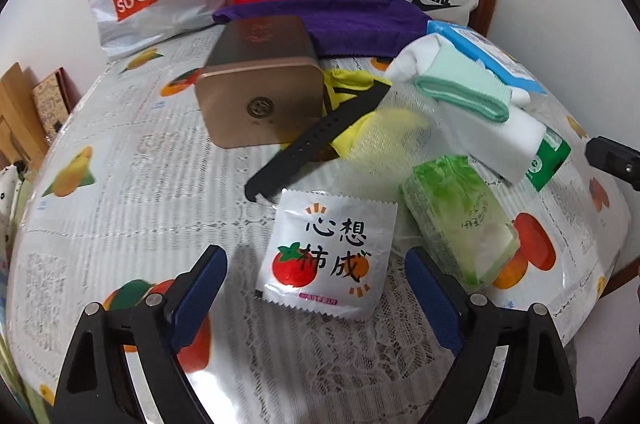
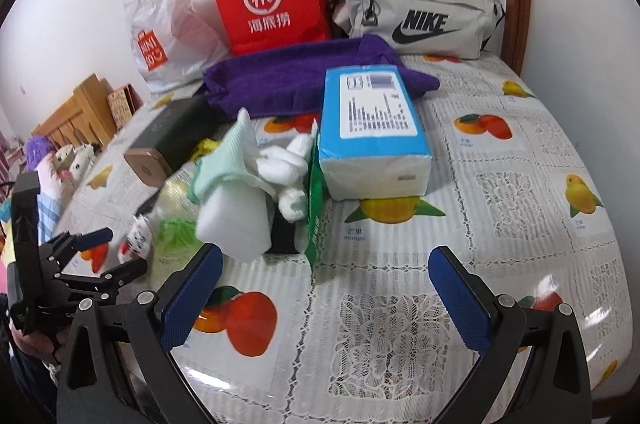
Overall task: Organize soft objects
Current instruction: 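Grasp the white tomato snack packet with the left gripper while the right grasps the green slim packet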
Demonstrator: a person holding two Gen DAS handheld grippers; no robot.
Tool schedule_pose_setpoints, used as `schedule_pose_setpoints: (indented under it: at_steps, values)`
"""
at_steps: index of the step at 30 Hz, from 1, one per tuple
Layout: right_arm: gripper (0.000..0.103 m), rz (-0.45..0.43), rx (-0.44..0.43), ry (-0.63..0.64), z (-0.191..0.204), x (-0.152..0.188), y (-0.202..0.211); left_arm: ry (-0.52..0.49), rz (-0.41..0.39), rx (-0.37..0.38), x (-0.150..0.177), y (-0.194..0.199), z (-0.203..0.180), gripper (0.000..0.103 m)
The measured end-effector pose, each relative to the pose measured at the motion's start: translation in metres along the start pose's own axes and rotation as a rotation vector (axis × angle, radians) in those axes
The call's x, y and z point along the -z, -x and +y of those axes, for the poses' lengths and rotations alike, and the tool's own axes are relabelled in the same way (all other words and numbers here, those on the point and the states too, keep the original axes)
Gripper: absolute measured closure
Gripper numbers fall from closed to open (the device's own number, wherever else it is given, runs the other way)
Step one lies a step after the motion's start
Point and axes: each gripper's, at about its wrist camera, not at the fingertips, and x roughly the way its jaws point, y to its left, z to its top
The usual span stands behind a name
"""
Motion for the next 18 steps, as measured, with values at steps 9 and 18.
schedule_pose_setpoints:
  at_steps: [9,18]
  values:
    - [0.01,0.007,-0.013,-0.029,-0.006,-0.001,-0.016,-0.034,-0.023,-0.02,-0.003,-0.001,0.003,0.059]
    - [0.066,0.025,-0.065,-0.017,-0.004,-0.011,-0.048,0.096,-0.022,-0.021,-0.004,0.001,0.032,0.058]
